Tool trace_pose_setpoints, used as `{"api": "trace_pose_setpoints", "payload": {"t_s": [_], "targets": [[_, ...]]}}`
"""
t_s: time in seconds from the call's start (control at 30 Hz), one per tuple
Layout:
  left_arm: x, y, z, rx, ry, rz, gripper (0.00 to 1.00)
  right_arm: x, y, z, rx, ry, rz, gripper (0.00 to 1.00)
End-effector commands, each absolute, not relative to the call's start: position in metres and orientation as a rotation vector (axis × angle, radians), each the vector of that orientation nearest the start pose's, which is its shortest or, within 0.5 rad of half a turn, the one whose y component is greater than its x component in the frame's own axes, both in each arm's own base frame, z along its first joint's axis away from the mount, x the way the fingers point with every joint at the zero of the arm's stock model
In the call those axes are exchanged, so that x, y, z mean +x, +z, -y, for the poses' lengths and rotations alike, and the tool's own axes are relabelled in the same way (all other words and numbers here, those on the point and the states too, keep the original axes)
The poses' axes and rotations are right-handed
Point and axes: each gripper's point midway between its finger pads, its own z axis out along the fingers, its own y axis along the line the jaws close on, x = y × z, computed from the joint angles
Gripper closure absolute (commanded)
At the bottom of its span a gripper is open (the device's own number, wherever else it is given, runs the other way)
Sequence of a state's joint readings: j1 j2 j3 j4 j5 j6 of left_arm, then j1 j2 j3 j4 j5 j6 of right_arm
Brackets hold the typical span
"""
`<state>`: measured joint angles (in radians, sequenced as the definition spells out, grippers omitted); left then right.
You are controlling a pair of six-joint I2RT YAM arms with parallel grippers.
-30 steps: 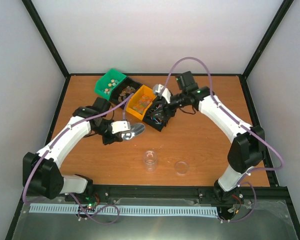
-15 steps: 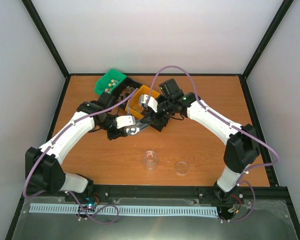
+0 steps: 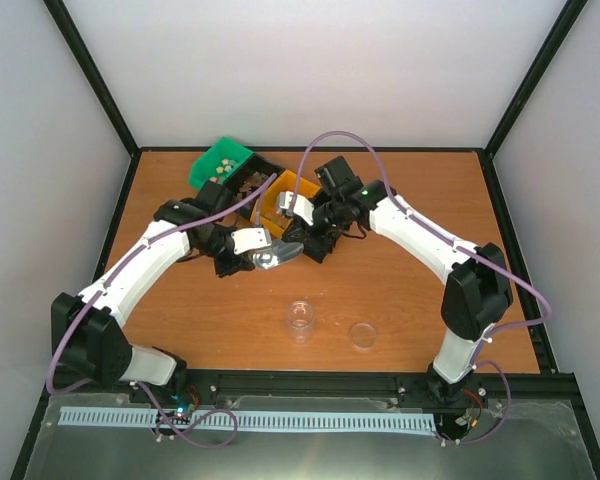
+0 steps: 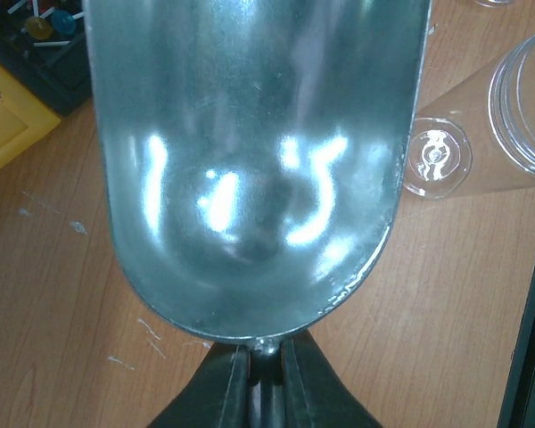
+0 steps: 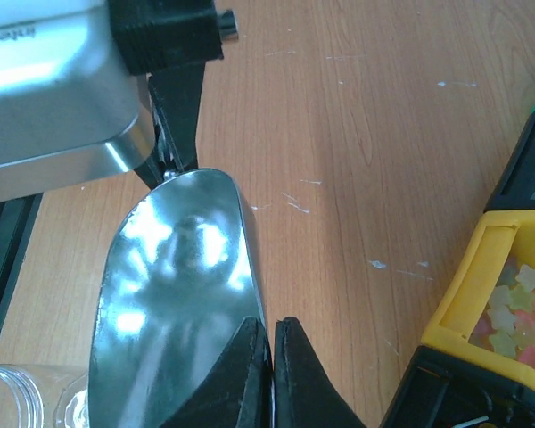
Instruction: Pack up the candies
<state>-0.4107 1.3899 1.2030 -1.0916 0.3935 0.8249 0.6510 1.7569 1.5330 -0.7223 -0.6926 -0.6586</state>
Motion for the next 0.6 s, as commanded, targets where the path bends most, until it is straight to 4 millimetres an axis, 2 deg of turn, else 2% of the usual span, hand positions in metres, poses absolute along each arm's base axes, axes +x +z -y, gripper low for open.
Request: {"api": "trace_pose_setpoints", "payload": {"t_s": [0.0,0.07,0.13,0.17,0.37,0.57], "targets": [[0.247,0.191,0.187,1.569,-0.492,-2.137,0.87,0.283,0.216,-0.353,-1.694,0.876,-1.692,0.97],[0.247,0.205,0.181,1.484,-0.552,-2.121,0.75,0.29,0.225,-0.347,-1.64,0.907,-1.698,0.97],[0.249,0.226,0.174,1.376,-0.649,-2.063,0.58,0.295,0.239,-0.339,-1.578,0.958,-1.682,0.97],[0.25,0.233,0.171,1.327,-0.675,-2.039,0.53,0.295,0.246,-0.335,-1.554,0.993,-1.664,0.97],[0.243,0.268,0.174,1.208,-0.717,-1.872,0.42,0.29,0.285,-0.318,-1.449,1.128,-1.533,0.97],[0.233,0.287,0.181,1.201,-0.727,-1.695,0.31,0.273,0.298,-0.314,-1.459,1.221,-1.473,0.97]]}}
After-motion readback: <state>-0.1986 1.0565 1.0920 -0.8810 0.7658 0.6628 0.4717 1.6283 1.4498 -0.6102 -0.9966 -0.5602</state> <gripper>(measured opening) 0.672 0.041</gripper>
